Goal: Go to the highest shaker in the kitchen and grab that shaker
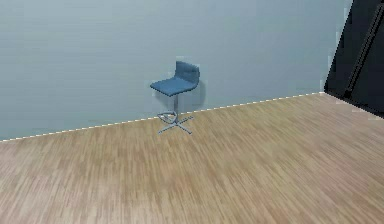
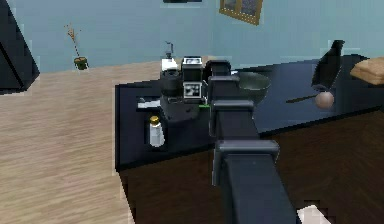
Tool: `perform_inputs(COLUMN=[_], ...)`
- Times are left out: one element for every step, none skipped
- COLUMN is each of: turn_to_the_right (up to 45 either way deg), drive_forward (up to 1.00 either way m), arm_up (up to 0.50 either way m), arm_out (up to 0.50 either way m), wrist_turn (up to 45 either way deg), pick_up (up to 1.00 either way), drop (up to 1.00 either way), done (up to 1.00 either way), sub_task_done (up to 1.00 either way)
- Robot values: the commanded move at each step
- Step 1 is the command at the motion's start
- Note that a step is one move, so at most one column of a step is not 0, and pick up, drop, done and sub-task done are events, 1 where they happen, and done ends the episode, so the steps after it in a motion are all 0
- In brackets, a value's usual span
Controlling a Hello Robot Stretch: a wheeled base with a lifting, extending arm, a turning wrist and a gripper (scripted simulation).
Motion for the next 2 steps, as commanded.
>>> perform_inputs(turn_to_the_right=[0.0,0.0], drive_forward=[0.0,0.0], arm_up=[-0.16,0.0], arm_out=[0.0,0.0], wrist_turn=[0.0,0.0], pick_up=[0.0,1.0], drop=[0.0,0.0], done=[0.0,0.0], sub_task_done=[0.0,0.0])
